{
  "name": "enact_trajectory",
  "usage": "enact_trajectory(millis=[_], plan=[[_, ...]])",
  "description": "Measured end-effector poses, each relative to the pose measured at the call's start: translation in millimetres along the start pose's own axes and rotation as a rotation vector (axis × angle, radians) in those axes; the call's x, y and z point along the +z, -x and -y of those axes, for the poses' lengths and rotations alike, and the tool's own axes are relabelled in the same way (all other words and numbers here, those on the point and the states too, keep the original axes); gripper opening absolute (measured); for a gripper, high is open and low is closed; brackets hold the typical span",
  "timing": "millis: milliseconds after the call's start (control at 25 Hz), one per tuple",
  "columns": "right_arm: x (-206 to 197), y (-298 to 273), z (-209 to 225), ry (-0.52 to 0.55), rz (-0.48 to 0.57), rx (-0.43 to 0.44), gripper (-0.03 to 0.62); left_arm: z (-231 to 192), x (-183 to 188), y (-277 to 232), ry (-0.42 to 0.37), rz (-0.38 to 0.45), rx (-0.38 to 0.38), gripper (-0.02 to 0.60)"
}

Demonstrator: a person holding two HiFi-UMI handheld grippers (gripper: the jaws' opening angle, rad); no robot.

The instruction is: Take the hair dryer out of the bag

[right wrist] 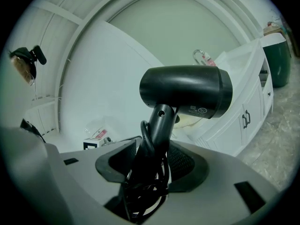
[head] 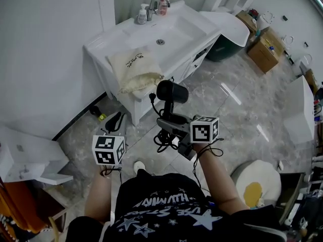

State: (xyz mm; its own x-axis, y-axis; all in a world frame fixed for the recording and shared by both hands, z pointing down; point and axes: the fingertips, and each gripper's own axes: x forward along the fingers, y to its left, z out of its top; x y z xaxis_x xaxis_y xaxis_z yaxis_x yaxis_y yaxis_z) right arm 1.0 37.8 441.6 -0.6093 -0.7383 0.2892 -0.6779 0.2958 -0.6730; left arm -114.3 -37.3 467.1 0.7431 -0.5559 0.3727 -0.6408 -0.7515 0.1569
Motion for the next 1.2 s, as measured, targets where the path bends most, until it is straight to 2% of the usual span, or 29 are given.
enact_trajectory(millis=[80, 200, 520, 800, 1200], plan=[[-2, 11, 0, 0.004, 0.005, -0.001, 0.209, 16, -6, 6, 0.008, -0.013, -0.010, 0.052], [-7, 27, -1, -0.001, 0.012, 0.009, 0.209, 41, -18, 14, 0.017, -0.033, -0.021, 0.049], [-32, 76, -16, 0.012, 0.032, 0.063, 0.210, 96, -41, 44, 0.030, -0.031, 0.018, 0.049], [-93, 137, -30, 0.066, -0.023, 0.062, 0.210, 162, -74, 87, 0.008, -0.023, 0.058, 0.049], [-128, 166, -41, 0.069, -0.078, 0.084, 0.209, 201, -93, 111, 0.034, -0.031, 0.083, 0.049]])
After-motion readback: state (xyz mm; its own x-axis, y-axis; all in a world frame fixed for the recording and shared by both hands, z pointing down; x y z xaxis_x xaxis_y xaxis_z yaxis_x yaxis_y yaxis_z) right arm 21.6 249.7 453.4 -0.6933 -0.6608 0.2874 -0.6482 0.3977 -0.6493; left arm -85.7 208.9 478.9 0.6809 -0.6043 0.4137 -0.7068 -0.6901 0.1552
